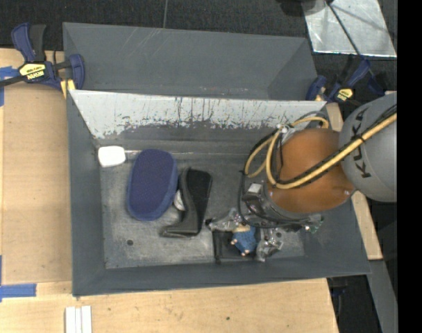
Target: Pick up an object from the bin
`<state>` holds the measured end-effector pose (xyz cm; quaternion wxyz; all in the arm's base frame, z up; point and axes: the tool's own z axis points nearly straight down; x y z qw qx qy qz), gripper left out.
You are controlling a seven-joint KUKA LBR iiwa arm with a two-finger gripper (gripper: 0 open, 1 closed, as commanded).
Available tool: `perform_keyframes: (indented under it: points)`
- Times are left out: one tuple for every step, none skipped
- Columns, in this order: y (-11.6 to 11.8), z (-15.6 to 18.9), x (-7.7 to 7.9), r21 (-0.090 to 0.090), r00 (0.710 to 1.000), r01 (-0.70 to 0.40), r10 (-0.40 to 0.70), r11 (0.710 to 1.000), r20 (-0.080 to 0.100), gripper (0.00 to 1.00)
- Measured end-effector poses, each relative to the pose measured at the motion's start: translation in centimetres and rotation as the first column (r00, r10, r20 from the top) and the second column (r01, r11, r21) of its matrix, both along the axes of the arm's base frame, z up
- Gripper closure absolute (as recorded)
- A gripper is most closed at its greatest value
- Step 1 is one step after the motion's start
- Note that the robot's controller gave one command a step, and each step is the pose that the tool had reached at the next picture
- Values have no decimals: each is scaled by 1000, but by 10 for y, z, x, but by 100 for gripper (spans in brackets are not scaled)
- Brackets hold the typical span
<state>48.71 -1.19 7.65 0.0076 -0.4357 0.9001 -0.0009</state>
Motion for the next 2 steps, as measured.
perform_keyframes:
  points:
    - [1,2,2,-3,1000,-1,1,1000,-7,0]
    - [6,6,7,6,1000,-4,4,1000,12,100]
